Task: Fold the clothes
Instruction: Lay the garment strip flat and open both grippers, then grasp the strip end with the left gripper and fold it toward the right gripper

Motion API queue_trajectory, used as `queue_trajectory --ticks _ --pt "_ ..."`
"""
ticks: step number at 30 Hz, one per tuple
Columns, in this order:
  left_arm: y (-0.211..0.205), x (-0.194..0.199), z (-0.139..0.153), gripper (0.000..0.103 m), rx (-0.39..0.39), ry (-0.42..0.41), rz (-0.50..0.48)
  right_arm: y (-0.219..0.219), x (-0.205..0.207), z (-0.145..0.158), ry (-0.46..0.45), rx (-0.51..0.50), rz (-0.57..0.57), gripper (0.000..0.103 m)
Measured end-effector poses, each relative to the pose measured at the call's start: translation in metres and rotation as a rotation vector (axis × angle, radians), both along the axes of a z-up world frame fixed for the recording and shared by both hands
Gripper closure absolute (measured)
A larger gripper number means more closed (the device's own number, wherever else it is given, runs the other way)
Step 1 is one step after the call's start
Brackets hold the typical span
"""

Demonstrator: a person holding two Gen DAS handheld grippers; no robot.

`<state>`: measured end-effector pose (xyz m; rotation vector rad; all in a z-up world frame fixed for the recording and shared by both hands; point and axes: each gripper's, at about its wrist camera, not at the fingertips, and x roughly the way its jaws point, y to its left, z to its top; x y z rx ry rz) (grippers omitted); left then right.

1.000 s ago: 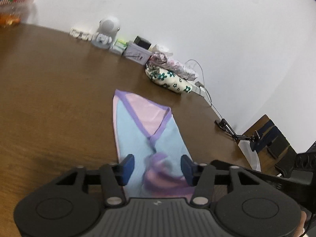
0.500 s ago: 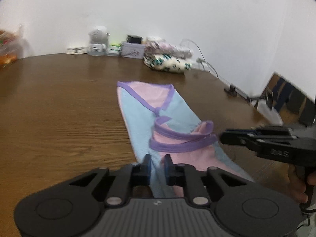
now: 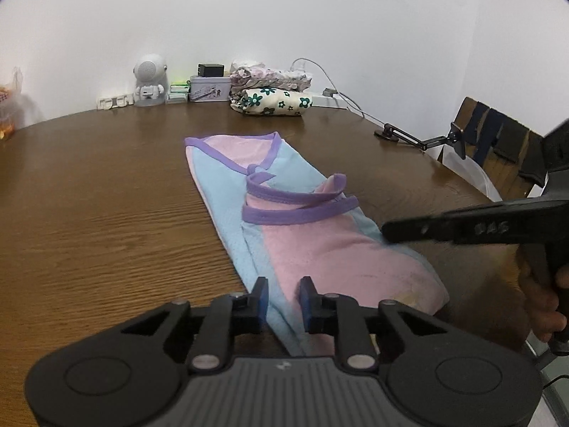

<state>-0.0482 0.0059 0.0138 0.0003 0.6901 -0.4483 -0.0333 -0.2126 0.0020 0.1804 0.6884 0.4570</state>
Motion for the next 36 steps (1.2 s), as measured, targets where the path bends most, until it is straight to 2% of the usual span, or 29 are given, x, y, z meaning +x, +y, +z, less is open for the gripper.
queue_trajectory --ticks 3,4,7,9,10,12,13,14,15,18,19,21,22,25,28,31,33,35,36 --pt "0.008 -0.003 0.005 0.068 -0.036 -0.002 -0.020 -0.001 -0.014 0.007 -0.065 0.049 0.034 0.095" --pt "0.009 -0.005 0.006 0.062 -0.039 0.000 -0.043 0.001 -0.014 0.004 -0.046 0.043 0.052 0.095" --pt "0.012 -0.018 0.009 0.062 -0.045 -0.017 -0.110 0.004 -0.012 -0.008 0.025 0.005 0.071 0.095" --pt "0.019 -0.028 0.010 0.061 -0.097 -0.015 -0.145 -0.005 -0.019 -0.007 0.025 0.026 0.056 0.095" --pt "0.022 -0.033 0.010 0.055 -0.122 -0.016 -0.163 -0.010 -0.025 -0.004 0.013 0.039 0.050 0.094" --pt "0.024 -0.041 0.007 0.047 -0.147 -0.027 -0.186 -0.019 -0.042 0.001 -0.040 0.060 0.087 0.082" --pt "0.021 -0.043 0.005 0.046 -0.144 -0.028 -0.194 -0.019 -0.049 0.002 -0.060 0.061 0.110 0.056" --pt "0.018 -0.043 0.001 0.046 -0.136 -0.025 -0.209 -0.019 -0.055 0.002 -0.076 0.059 0.134 0.045" --pt "0.016 -0.042 -0.001 0.046 -0.124 -0.024 -0.219 -0.016 -0.059 0.001 -0.089 0.044 0.155 0.042" --pt "0.008 -0.038 -0.008 0.050 -0.069 -0.038 -0.214 -0.004 -0.069 -0.001 -0.123 -0.012 0.216 0.052" --pt "0.007 -0.037 -0.010 0.063 -0.048 -0.040 -0.210 -0.002 -0.070 -0.003 -0.125 -0.022 0.227 0.059" --pt "0.007 -0.036 -0.011 0.081 -0.020 -0.045 -0.212 0.002 -0.066 -0.010 -0.105 -0.033 0.232 0.071" --pt "0.007 -0.035 -0.012 0.083 -0.009 -0.048 -0.224 0.003 -0.066 -0.014 -0.096 -0.037 0.234 0.080" --pt "0.011 -0.035 -0.015 0.090 -0.011 -0.063 -0.245 0.003 -0.066 -0.019 -0.112 -0.046 0.232 0.093" --pt "0.015 -0.042 -0.013 0.096 -0.014 -0.067 -0.257 0.002 -0.072 -0.020 -0.124 -0.062 0.239 0.098" --pt "0.019 -0.060 -0.006 0.096 -0.010 -0.090 -0.300 -0.003 -0.084 -0.018 -0.121 -0.051 0.272 0.100" --pt "0.024 -0.078 -0.002 0.091 -0.006 -0.111 -0.340 -0.009 -0.096 -0.015 -0.126 -0.050 0.299 0.100" --pt "0.029 -0.096 -0.001 0.082 0.000 -0.151 -0.382 -0.017 -0.109 -0.010 -0.133 -0.046 0.313 0.098" --pt "0.032 -0.106 -0.001 0.069 0.006 -0.183 -0.407 -0.019 -0.115 -0.008 -0.140 -0.050 0.316 0.092"
